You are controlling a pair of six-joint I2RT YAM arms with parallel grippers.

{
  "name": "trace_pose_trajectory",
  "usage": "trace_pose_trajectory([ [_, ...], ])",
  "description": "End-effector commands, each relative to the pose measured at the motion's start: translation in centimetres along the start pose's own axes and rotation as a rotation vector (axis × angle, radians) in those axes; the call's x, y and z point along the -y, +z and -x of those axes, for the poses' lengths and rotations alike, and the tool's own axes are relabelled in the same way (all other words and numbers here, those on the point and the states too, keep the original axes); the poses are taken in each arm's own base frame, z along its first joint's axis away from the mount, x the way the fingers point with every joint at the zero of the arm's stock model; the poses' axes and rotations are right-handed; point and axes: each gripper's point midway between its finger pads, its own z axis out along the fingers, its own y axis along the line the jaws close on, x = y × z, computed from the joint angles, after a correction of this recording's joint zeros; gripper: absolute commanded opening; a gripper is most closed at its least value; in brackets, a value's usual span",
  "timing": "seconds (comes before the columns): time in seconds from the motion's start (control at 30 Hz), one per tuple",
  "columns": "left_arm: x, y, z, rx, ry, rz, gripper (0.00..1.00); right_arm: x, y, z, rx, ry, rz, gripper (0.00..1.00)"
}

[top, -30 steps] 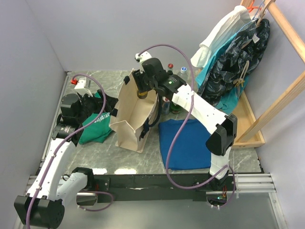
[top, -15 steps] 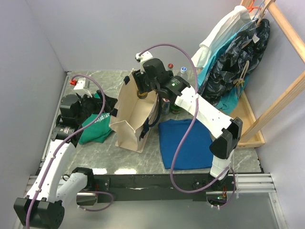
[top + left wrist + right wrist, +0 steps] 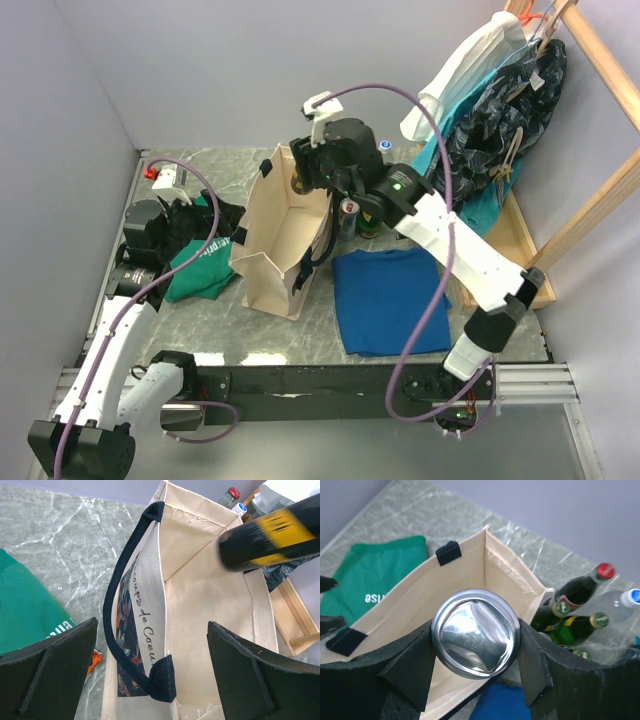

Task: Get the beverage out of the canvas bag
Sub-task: Take out the drink from the canvas bag, then place the drink at the center of the board.

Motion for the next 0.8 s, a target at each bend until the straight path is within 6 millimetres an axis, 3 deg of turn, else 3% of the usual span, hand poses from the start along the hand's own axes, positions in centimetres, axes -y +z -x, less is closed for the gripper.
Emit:
trace_pose_trajectory([
  [0.0,0.3,-0.2,1.1,0.043,0.019,-0.007,0.96,1.5,-4.4,6.2,0.217,0.054,-0.037,0.0],
  [0.5,0.3,0.2,0.8,0.032,0.014,-0.013,0.96,5.4,-8.7,7.0,0.309,0.098,-0.186,0.0],
  [0.77,0.2,0.0,0.7,0.034,0.017,-0.004,0.96,7.3,-9.5,6.3,0.319,0.083,-0.277,0.0],
])
